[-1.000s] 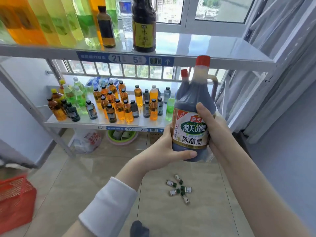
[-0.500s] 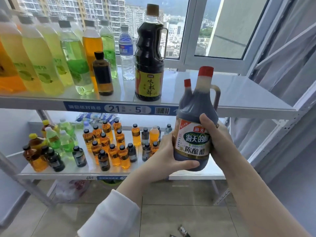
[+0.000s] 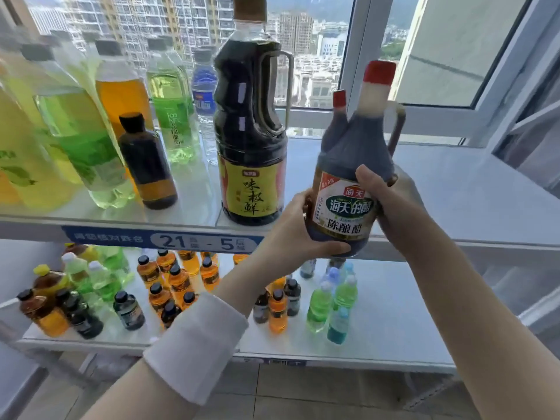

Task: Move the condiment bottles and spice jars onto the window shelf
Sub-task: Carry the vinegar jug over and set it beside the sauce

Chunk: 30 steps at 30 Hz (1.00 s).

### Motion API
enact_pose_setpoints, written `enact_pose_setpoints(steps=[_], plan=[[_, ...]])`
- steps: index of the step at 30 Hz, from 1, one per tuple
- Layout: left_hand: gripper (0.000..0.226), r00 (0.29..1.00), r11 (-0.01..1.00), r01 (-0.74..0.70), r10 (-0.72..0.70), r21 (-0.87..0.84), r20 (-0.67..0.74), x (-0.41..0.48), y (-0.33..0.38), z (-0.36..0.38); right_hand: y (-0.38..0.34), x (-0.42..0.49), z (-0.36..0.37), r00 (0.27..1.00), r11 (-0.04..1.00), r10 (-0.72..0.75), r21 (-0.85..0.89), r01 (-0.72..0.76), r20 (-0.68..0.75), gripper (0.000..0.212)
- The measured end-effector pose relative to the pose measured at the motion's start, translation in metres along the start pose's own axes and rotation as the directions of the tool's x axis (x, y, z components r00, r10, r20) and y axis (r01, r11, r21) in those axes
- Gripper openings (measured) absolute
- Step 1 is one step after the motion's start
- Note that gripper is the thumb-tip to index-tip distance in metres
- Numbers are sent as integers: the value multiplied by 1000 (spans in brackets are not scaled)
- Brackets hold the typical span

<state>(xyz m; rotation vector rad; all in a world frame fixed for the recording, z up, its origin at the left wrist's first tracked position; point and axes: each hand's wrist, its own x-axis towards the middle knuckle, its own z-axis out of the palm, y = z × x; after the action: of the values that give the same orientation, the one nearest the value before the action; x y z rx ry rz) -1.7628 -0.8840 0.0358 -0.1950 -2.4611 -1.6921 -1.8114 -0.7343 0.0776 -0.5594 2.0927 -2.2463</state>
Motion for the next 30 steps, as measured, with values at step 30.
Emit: enact_pose_setpoints(steps=[30], plan=[[73,939,997,68,-54,29,-341,18,-35,12,50,71,3,990,994,-33,-103,47,139,79]])
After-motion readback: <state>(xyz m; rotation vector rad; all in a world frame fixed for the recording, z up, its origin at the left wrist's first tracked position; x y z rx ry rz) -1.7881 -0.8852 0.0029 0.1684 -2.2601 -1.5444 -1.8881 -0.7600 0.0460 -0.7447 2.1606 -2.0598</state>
